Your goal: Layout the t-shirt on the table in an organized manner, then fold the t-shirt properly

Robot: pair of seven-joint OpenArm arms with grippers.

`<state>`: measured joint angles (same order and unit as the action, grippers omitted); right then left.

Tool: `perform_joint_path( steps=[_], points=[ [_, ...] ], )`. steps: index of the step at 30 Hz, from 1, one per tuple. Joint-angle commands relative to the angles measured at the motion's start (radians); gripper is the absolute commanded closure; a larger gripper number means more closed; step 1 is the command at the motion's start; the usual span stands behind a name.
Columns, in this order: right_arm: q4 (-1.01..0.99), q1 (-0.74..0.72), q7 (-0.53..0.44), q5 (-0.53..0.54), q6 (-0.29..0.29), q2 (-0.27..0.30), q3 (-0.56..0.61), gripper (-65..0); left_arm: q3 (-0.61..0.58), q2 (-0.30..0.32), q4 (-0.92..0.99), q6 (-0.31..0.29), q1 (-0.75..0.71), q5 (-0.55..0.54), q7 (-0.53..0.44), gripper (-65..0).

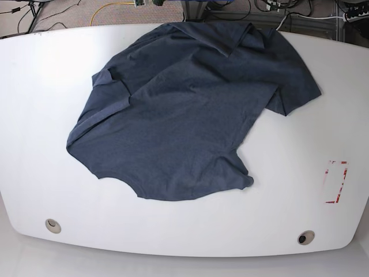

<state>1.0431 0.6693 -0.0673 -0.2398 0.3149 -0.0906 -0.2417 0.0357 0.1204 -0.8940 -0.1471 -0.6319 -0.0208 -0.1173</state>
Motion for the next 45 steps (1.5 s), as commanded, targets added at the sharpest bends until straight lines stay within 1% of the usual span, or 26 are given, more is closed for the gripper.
perform_joint_path(
  steps=[1, 6, 10, 13, 18, 23, 26, 29, 32, 35, 38, 41, 45],
  points=[
    [0.104, 0.068, -0.012, 0.0, 0.003, -0.002, 0.02, -4.3, 0.017, -0.001, -0.1, -0.004, -0.081, -0.005, -0.006, -23.9],
    [0.239, 0.166, -0.012, 0.001, 0.003, -0.002, 0.063, -4.3, 0.039, 0.0, -0.242, -0.004, -0.204, -0.005, -0.006, -23.9],
    [0.329, 0.232, -0.012, 0.003, 0.003, -0.007, 0.071, -4.3, 0.06, 0.0, -0.34, -0.004, -0.285, -0.005, -0.006, -23.9],
    [0.398, 0.287, -0.012, 0.041, 0.003, -0.019, 0.075, -4.3, 0.083, 0.0, -0.434, -0.004, -0.355, -0.005, -0.006, -23.9],
    [0.517, 0.375, -0.012, 0.132, 0.005, -0.016, 0.077, -4.3, 0.108, 0.0, -0.598, -0.004, -0.474, -0.005, -0.006, -23.9],
    [0.613, 0.447, -0.012, 0.171, 0.005, -0.016, 0.077, -4.3, 0.117, 0.002, -0.732, -0.004, -0.561, -0.005, -0.006, -23.9],
    [0.687, 0.499, -0.01, 0.194, 0.005, -0.016, 0.077, -4.3, 0.138, 0.02, -0.818, -0.004, -0.612, -0.006, -0.006, -23.9],
    [0.754, 0.544, 0.007, 0.219, 0.005, -0.018, 0.078, -4.3, 0.157, 0.023, -0.885, -0.004, -0.647, -0.017, -0.006, -23.9],
    [0.819, 0.574, 0.034, 0.254, 0.005, -0.019, 0.078, -4.3, 0.186, 0.026, -0.937, -0.004, -0.672, -0.067, -0.006, -23.9],
    [0.872, 0.597, 0.048, 0.296, 0.005, -0.018, 0.077, -4.3, 0.215, 0.051, -0.977, -0.01, -0.677, -0.149, -0.005, -23.9],
    [0.909, 0.603, 0.048, 0.319, 0.005, -0.015, 0.075, -4.3, 0.24, 0.092, -1.008, -0.039, -0.677, -0.238, -0.005, -23.9],
    [0.926, 0.582, 0.048, 0.317, 0.005, -0.015, 0.074, -4.3, 0.263, 0.117, -1.017, -0.072, -0.677, -0.307, -0.005, -24.0],
    [0.934, 0.542, 0.048, 0.317, 0.005, -0.002, 0.061, -4.3, 0.27, 0.129, -1.023, -0.095, -0.677, -0.348, -0.005, -24.2]
  ],
)
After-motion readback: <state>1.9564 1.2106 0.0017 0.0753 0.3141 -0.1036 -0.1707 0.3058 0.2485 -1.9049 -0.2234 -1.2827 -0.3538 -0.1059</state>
